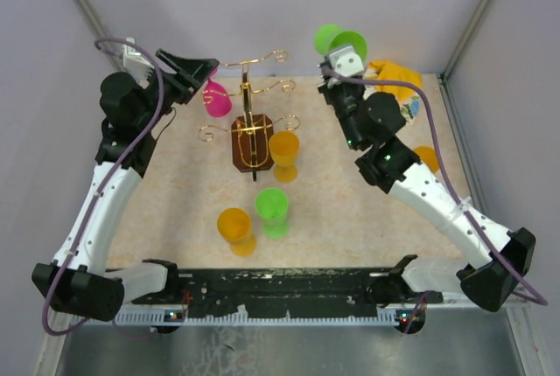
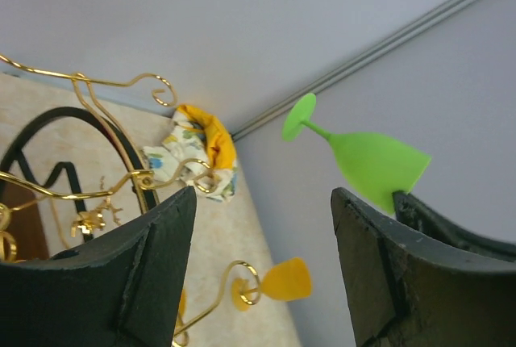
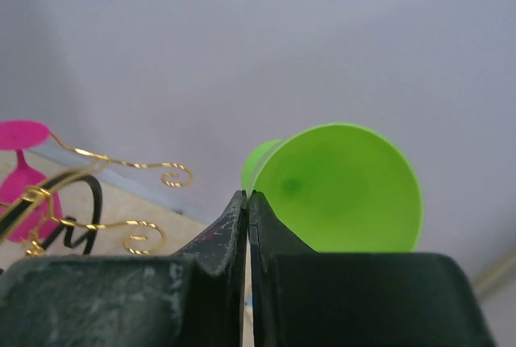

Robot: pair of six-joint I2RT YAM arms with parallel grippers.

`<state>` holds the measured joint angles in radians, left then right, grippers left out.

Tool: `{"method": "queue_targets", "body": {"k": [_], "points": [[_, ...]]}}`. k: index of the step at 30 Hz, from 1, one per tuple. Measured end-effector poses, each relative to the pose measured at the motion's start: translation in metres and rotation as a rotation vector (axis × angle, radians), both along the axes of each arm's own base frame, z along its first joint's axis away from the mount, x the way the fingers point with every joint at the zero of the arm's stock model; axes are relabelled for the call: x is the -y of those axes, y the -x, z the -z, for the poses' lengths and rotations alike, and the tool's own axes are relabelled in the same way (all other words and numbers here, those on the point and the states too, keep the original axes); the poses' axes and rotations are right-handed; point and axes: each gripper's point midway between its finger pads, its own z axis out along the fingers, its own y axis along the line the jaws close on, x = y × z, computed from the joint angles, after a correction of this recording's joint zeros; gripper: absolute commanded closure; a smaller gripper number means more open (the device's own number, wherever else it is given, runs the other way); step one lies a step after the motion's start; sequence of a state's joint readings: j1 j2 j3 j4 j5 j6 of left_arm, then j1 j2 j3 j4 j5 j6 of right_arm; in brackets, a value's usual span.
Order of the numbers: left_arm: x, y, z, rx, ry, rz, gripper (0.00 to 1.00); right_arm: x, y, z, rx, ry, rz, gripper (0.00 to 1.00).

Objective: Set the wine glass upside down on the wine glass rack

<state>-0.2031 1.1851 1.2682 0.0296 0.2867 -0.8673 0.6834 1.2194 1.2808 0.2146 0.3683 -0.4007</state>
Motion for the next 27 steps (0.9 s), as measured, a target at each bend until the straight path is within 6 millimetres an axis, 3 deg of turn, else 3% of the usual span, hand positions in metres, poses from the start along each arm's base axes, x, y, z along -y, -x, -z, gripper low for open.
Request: {"method": "queue_targets", "body": {"k": [3,7,11,20,27], "points": [[0.001,0.0,-0.008,-0.042,0.12,0.004,0.29,-0.027,0.016,-0.005,0.096,0.005,-0.05,1.0],[-0.003,0.0,-0.015,-0.08,0.244,-0.017,0.3,-0.075,0.043,0.01,0.162,0.027,-0.155,1.0],[-0.011,0.004,-0.017,-0.1,0.342,-0.051,0.38,-0.11,0.064,0.015,0.213,0.018,-0.236,1.0],[-0.016,0.017,-0.02,-0.132,0.514,-0.039,0.48,-0.152,0.095,0.006,0.333,-0.044,-0.353,1.0],[-0.006,0.02,-0.017,-0.187,0.61,0.041,0.59,-0.188,0.105,0.025,0.362,-0.012,-0.42,1.0]]}}
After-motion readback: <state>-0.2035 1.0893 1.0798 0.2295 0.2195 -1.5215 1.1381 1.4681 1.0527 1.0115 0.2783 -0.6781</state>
